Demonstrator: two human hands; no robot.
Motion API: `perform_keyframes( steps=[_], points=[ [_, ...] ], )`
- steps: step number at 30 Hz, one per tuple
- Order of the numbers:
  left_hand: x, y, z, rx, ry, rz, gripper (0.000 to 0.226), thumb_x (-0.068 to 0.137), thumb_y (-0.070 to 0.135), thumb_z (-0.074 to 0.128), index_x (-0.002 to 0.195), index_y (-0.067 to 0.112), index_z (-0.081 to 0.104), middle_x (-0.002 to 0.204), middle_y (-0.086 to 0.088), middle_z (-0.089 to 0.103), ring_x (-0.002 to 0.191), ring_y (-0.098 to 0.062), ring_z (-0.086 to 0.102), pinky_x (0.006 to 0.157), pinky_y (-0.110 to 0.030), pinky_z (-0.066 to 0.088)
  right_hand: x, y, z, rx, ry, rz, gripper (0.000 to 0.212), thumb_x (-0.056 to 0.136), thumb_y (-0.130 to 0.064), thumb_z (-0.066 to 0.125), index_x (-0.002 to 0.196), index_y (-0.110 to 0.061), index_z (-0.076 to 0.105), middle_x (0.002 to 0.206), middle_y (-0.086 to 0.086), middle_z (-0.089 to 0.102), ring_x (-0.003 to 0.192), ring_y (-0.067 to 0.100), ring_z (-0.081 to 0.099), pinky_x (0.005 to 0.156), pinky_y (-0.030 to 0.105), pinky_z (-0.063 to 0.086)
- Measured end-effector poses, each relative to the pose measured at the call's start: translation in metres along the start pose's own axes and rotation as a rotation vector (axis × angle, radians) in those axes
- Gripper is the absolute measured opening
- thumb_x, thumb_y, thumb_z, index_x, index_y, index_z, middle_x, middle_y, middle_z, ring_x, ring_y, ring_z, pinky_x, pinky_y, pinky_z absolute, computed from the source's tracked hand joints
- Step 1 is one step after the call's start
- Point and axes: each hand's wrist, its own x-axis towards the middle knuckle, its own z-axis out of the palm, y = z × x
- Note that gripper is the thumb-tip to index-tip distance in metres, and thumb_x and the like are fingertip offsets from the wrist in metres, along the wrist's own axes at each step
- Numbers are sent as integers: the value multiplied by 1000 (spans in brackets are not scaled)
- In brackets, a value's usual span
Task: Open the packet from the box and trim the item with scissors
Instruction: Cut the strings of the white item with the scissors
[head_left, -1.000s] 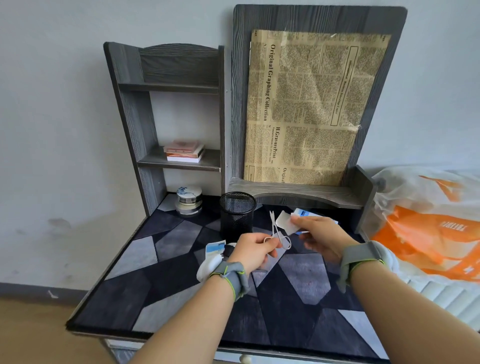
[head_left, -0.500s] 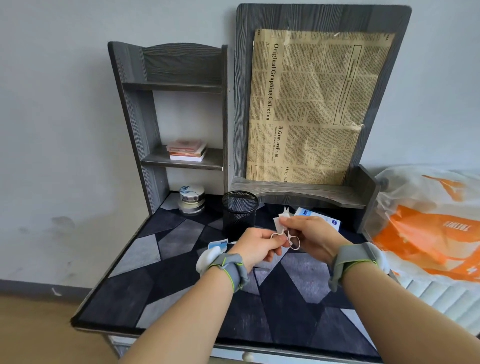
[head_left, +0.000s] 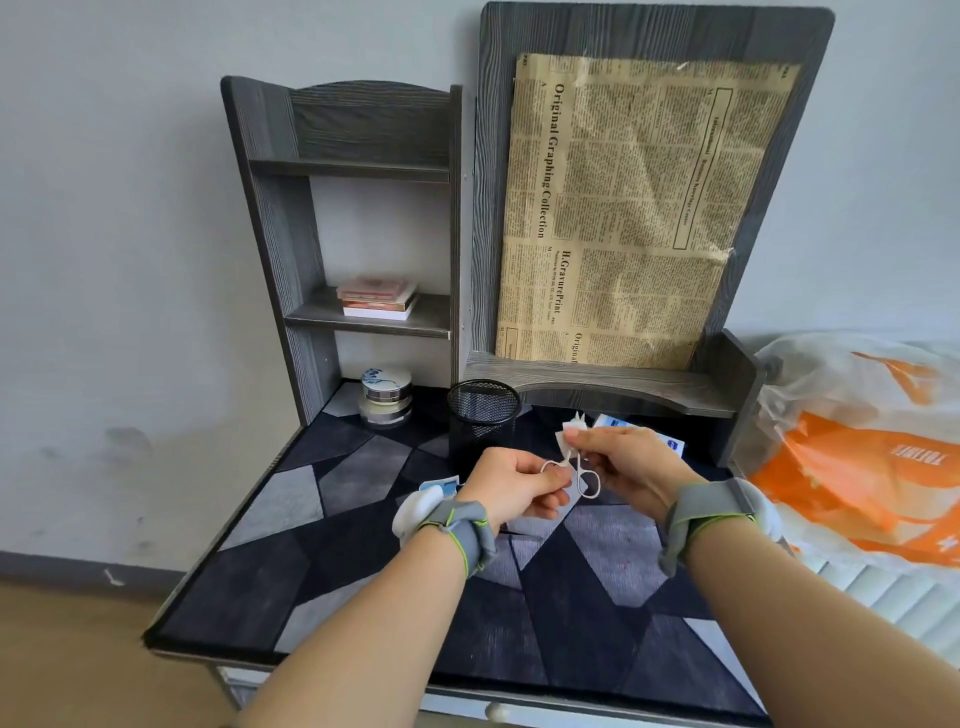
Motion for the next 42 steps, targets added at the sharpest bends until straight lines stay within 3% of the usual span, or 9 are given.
perform_keyframes(
  steps=[5, 10, 18, 22, 26, 31, 36, 39, 42],
  points=[
    [-2, -1, -4, 91, -25, 17, 14, 83, 11, 69, 70, 6, 66, 50, 2, 63, 40, -4, 52, 47, -16, 51, 1, -2, -1, 33, 60, -8, 11, 78, -8, 73, 72, -7, 65, 59, 0, 55, 54, 7, 44, 43, 11, 40],
    [-3, -2, -4, 101, -45, 12, 13, 83, 11, 69, 71, 7, 67, 50, 3, 64, 42, -5, 52, 48, -18, 51, 1, -1, 0, 91, 74, -44, 14, 81, -9, 70, 70, -8, 62, 64, 1, 54, 55, 8, 42, 51, 14, 37],
    [-6, -10, -9, 91, -54, -16, 11, 83, 13, 70, 75, 7, 67, 55, 0, 65, 43, -5, 53, 50, -18, 52, -3, 5, -5, -25, -89, 58, 16, 77, -9, 74, 71, -11, 59, 65, 1, 52, 60, 8, 43, 57, 16, 40],
    [-3, -10, -6, 72, -10, 5, 12, 85, 18, 67, 76, 11, 67, 58, 2, 63, 47, -6, 52, 53, -18, 50, -3, 0, -3, 80, -14, 39, 16, 78, -6, 72, 69, -10, 59, 60, 0, 52, 50, 4, 44, 43, 10, 40],
    [0, -11, -1, -46, 51, -6, 11, 83, 22, 70, 81, 14, 62, 68, 2, 62, 63, -10, 58, 62, -23, 53, -2, 0, 4, 124, 41, 8, 22, 79, -9, 72, 64, -13, 57, 56, -2, 53, 52, 6, 43, 43, 10, 41],
    [3, -10, 2, -35, 241, 50, 15, 80, 23, 72, 73, 17, 62, 65, 1, 59, 58, -9, 52, 50, -20, 44, -1, 6, 10, 136, 19, 2, 27, 77, -10, 74, 58, -13, 56, 52, -1, 55, 56, 9, 46, 62, 19, 42],
    [2, -6, 4, -12, 176, 48, 15, 88, 17, 63, 79, 12, 52, 69, -1, 65, 51, -4, 60, 44, -16, 43, 0, 8, 10, 122, -2, -21, 25, 77, -8, 73, 60, -12, 56, 60, 2, 52, 56, 10, 44, 63, 20, 41],
    [0, 0, 6, -60, 143, 41, 14, 91, 15, 58, 84, 10, 47, 70, -4, 67, 48, -3, 63, 42, -16, 45, -1, 7, 9, 119, -5, -34, 29, 78, -8, 73, 56, -12, 54, 55, 1, 49, 54, 11, 42, 62, 21, 40],
    [-2, 3, 7, -13, 159, 3, 15, 92, 22, 57, 85, 13, 48, 68, 3, 68, 46, -2, 60, 39, -15, 39, -1, 6, 9, 128, 2, -39, 29, 77, -8, 73, 56, -12, 54, 53, 1, 50, 54, 11, 42, 60, 21, 40]
  ],
)
